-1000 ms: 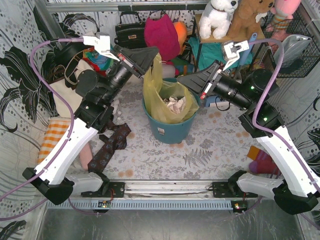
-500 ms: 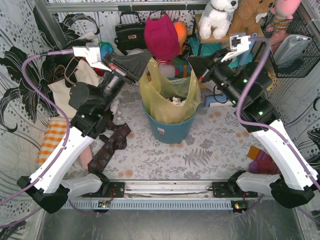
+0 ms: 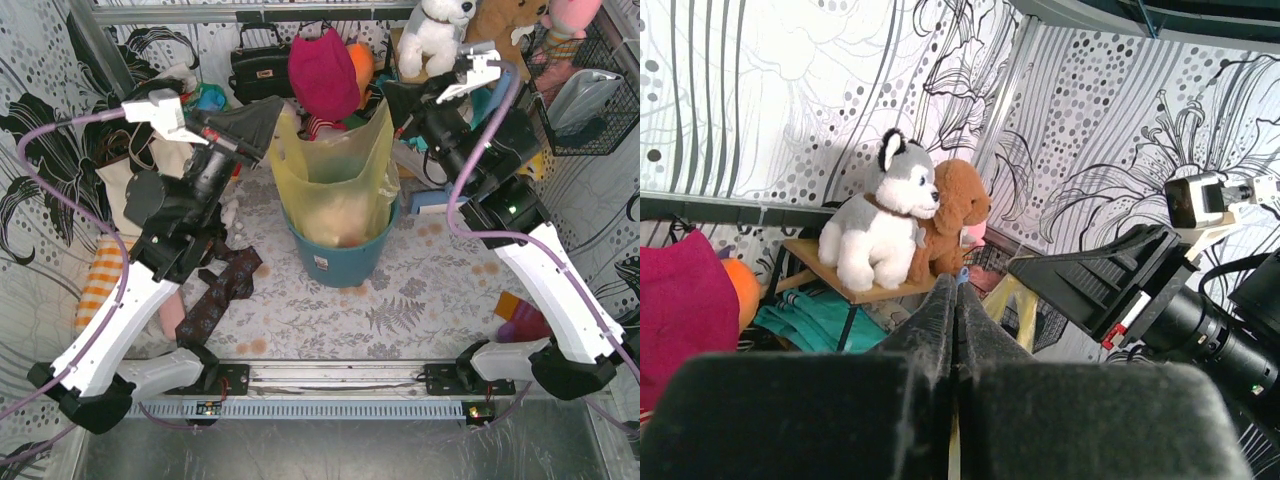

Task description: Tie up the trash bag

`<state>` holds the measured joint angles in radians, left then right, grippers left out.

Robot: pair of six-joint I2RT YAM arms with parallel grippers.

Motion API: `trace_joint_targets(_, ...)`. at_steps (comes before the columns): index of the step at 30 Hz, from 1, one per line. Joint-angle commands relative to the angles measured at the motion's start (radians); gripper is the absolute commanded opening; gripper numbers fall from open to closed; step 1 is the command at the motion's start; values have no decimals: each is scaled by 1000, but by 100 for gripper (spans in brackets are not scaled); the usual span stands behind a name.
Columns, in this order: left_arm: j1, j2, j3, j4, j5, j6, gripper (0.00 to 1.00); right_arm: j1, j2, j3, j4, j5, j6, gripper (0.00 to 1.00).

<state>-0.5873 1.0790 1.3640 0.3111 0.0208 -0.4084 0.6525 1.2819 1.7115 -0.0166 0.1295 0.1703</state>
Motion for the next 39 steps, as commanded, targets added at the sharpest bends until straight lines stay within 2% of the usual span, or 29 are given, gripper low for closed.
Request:
trace_joint_targets(1, 4, -40, -59, 80, -23, 57, 4, 2, -70, -144, 120, -38, 8, 0)
trace_joint_targets(2, 4, -29, -29, 21, -98, 28, 0, 2, -79, -169, 119, -32, 18, 0)
trace_joint_targets(4, 5, -14, 19, -82, -239, -19, 0, 3, -96, -199, 117, -24, 26, 0)
trace_joint_targets(8, 4, -9, 29, -131, -330, -91, 0, 2, -102, -197, 116, -20, 7, 0)
trace_joint_targets(12, 4, 11, 82, -200, -484, -195, 0, 2, -66, -76, 121, -98, -36, 0)
trace_joint_targets(18, 4, 47, 108, -196, -466, -256, 0, 2, -50, -8, 170, -243, -24, 0)
trace_joint_targets(23, 5, 43, 71, -163, -386, -255, 1, 2, -88, -97, 122, -232, -10, 0)
trace_joint_targets(26, 4, 30, 46, -146, -357, -244, 6, 2, -122, -158, 96, -213, -8, 28)
trace_joint_targets(29, 4, 17, 49, -152, -348, -227, 17, 2, -150, -170, 65, -201, -17, 45)
trace_joint_targets(33, 4, 8, 82, -159, -317, -194, 30, 2, -173, -149, 27, -167, -24, 62)
trace_joint_targets(35, 4, 25, 156, -206, -271, -147, 41, 2, -171, -117, -12, -156, -23, 73)
trace_joint_targets(38, 4, 70, 295, -304, -200, -99, 56, 2, -157, -49, -89, -123, -13, 79)
trace_joint_targets(39, 5, 89, 341, -330, -175, -92, 58, 2, -153, -21, -116, -98, -5, 80)
